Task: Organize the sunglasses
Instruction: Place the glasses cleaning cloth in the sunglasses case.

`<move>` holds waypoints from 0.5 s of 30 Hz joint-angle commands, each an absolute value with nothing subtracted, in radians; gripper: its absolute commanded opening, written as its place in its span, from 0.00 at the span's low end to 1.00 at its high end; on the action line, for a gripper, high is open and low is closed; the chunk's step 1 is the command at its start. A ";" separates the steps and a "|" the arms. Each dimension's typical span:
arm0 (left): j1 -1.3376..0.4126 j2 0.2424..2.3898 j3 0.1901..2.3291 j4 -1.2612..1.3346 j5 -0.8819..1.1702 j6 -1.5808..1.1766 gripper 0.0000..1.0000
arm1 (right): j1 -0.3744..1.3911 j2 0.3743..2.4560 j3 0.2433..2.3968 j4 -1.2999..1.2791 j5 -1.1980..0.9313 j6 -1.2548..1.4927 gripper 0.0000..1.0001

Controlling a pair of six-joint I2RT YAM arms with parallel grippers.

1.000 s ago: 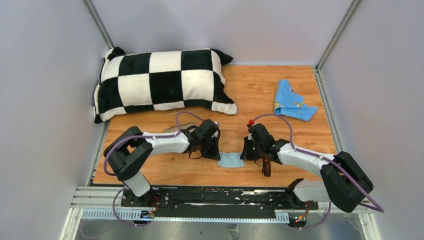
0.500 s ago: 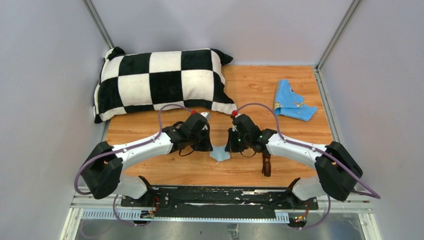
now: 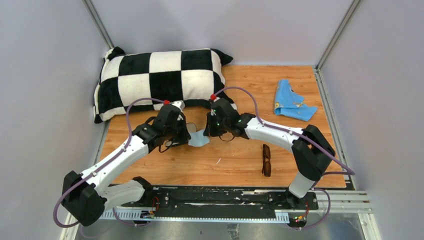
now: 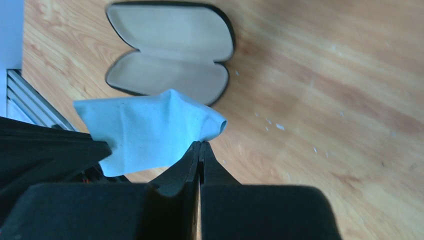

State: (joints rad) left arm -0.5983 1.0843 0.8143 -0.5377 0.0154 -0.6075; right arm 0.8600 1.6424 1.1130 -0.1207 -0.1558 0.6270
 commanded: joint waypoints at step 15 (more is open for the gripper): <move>-0.347 1.167 0.782 -0.525 0.039 -0.466 0.00 | 0.897 1.966 1.431 -0.149 -0.201 0.559 0.00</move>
